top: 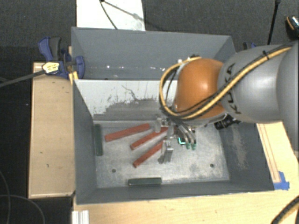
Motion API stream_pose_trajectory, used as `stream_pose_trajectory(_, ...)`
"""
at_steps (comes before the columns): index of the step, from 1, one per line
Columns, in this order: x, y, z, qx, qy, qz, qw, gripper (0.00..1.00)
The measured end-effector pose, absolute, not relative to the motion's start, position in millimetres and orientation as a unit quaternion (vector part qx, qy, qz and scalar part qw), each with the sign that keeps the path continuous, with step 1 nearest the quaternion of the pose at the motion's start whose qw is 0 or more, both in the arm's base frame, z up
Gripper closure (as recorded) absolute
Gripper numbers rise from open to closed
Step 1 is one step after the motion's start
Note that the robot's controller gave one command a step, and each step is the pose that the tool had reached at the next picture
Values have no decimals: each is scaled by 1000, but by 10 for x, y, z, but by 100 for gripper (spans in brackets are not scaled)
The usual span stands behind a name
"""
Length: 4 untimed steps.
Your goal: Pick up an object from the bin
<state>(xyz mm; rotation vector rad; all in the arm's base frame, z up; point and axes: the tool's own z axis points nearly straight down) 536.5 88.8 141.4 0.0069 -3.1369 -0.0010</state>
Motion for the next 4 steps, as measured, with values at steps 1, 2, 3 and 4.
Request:
stream_pose_trajectory(1, 5169, 886, 677, -65, -998, 0, 2, 0)
stream_pose_trajectory(2, 5185, 890, 704, -66, -998, -1, -1, 100)
stream_pose_trajectory(3, 5159, 835, 2249, -44, -999, -1, -5, 100)
stream_pose_trajectory(4, 5564, 889, 2241, 50, -999, 0, -3, 100)
